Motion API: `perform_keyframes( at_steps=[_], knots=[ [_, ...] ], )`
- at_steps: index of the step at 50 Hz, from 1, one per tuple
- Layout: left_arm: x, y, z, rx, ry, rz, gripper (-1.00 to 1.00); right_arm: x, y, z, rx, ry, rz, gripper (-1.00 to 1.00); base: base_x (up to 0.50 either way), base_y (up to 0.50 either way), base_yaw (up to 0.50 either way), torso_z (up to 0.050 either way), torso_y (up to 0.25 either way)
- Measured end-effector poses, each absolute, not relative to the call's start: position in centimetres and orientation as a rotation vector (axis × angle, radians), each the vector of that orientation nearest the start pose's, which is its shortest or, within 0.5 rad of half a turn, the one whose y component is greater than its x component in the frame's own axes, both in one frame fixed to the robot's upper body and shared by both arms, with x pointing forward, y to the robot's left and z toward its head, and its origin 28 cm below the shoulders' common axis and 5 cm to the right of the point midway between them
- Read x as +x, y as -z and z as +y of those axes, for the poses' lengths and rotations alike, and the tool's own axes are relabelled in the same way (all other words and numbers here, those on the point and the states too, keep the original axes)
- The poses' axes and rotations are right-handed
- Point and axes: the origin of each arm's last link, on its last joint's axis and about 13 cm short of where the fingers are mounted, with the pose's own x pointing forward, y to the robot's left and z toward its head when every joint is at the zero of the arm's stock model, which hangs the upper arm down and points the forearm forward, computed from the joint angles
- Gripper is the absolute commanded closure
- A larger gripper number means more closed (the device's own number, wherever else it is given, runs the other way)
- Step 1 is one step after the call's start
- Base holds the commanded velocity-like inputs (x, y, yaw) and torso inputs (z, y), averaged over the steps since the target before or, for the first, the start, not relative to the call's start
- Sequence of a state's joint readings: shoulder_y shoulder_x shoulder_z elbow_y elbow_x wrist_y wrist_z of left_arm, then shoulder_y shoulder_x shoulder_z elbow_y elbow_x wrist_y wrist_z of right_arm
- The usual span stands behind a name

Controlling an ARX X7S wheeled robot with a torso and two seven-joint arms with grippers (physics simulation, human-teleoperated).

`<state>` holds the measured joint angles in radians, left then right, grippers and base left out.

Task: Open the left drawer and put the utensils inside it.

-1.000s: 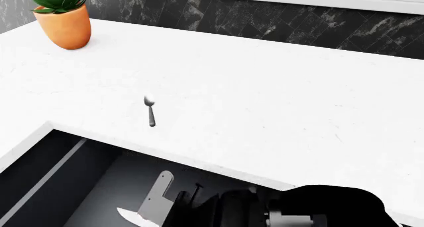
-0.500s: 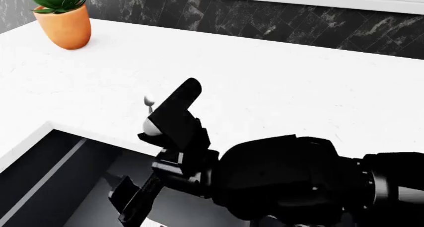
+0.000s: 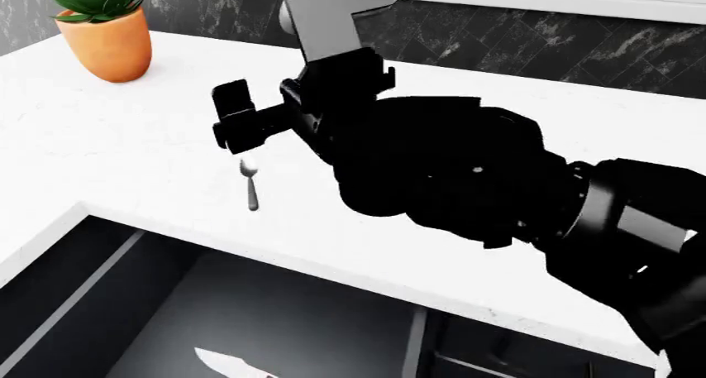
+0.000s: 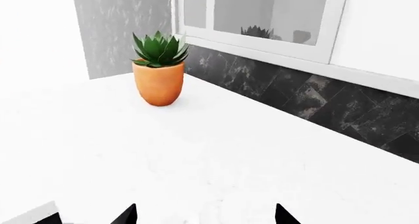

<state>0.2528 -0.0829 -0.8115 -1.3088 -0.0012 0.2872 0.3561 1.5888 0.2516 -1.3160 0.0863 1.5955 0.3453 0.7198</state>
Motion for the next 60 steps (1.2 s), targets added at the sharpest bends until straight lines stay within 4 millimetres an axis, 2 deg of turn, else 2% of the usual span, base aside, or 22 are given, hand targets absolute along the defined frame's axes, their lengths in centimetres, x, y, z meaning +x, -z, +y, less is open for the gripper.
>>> perform_keyframes(
  at_steps=[10,22,37,60],
  knots=[
    [-8.4,15.0,27.0,-0.444,-0.515,1.081,-1.0,33.4,-29.0,5.5,-0.053,-0.329,0.149,-1.0,0.0,0.0,0.0,0.0,0.0],
    [-8.4,15.0,26.9,-0.45,-0.513,1.082,-1.0,34.7,-26.7,6.4,-0.055,-0.266,0.252,-1.0,0.0,0.0,0.0,0.0,0.0],
    [-8.5,15.0,26.8,-0.455,-0.509,1.087,-1.0,33.8,-24.2,7.2,-0.118,-0.296,0.311,-1.0,0.0,0.0,0.0,0.0,0.0],
    [-8.7,15.0,26.7,-0.483,-0.479,1.11,-1.0,32.3,-23.3,8.3,-0.095,-0.416,0.327,-1.0,0.0,0.0,0.0,0.0,0.0]
  ],
)
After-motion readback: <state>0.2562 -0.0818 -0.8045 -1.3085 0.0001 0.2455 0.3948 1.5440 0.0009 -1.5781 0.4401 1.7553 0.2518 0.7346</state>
